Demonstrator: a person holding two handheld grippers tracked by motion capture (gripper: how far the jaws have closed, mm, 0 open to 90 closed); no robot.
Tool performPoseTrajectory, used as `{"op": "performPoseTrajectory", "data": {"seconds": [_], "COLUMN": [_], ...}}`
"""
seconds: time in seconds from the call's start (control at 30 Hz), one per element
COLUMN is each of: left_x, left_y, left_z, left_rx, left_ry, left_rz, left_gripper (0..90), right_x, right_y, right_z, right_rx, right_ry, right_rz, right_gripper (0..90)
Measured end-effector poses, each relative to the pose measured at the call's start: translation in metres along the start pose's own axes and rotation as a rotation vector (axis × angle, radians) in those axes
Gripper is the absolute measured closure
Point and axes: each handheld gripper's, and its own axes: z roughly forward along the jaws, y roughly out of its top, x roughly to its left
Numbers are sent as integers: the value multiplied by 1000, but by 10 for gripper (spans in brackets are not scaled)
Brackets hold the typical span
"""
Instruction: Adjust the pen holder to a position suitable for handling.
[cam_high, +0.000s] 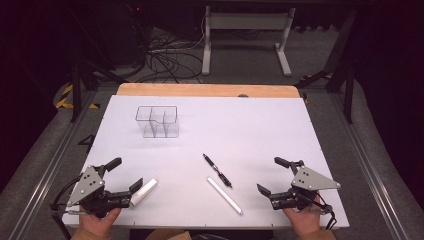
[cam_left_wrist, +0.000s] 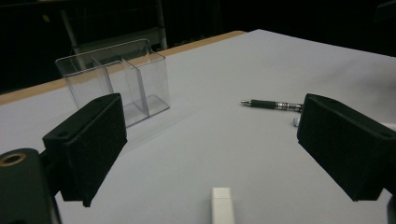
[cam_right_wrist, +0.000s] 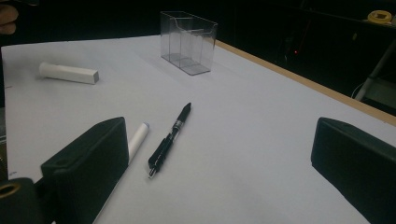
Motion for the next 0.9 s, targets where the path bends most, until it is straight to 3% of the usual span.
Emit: {"op": "performPoseTrajectory", "data": {"seconds": [0.43, 0.6, 0.9], "left_x": [2, 7, 16], "left_y": [3, 9, 24], "left_z": [1, 4, 13], "left_rx": [15, 33, 88], "left_ry": [-4, -34, -66], "left_rz": [-6, -23, 18], "left_gripper": [98, 129, 164], "right_x": [-1, -1, -4], "right_y": [4, 4, 0], "right_z": [-1, 0, -1], "right_rx": [0, 3, 5], "right_ry": [5, 8, 14], "right_rz": [1, 4, 27], "right_gripper": [45, 46, 50]}}
